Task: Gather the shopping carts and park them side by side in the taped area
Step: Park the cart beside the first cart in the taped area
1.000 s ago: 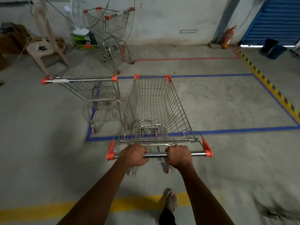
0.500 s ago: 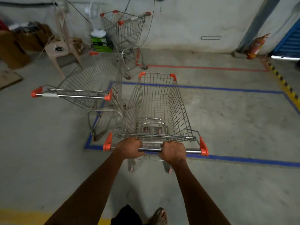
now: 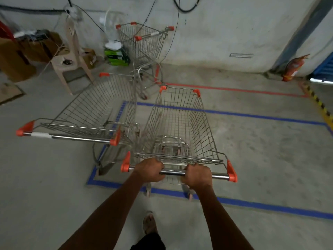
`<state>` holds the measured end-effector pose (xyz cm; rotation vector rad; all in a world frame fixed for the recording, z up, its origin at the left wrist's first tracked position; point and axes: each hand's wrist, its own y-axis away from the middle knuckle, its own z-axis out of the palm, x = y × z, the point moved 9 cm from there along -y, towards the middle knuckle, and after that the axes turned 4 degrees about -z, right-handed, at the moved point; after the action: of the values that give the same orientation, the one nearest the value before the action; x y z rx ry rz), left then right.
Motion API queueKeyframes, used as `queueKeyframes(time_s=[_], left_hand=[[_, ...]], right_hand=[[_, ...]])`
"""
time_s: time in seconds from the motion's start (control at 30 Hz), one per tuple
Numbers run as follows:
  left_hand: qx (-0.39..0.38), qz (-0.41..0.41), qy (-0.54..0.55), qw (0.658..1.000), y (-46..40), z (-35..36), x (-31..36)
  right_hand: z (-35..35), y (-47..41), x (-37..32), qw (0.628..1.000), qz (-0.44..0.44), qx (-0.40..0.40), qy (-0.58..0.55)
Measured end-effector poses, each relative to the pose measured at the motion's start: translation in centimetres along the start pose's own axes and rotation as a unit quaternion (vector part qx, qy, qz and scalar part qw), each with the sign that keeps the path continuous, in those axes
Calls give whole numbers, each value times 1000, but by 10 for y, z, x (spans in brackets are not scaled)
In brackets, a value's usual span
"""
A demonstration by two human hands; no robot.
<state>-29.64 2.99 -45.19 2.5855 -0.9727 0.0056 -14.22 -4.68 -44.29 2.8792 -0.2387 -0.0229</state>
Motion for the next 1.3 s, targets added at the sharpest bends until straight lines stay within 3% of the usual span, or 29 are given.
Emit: queueKeyframes(time_s=[0.2, 0.53, 1.3], left_hand=[[-2, 6, -14, 1000, -51, -26, -27], [-13, 8, 9, 1000, -94, -43, -50], [-23, 21, 39, 999, -92, -41, -67]], right_hand=[[-19, -58, 3, 999, 10, 32, 19], [-25, -115, 11, 1000, -7, 15, 21], [-24, -116, -5, 1000, -10, 10, -19]])
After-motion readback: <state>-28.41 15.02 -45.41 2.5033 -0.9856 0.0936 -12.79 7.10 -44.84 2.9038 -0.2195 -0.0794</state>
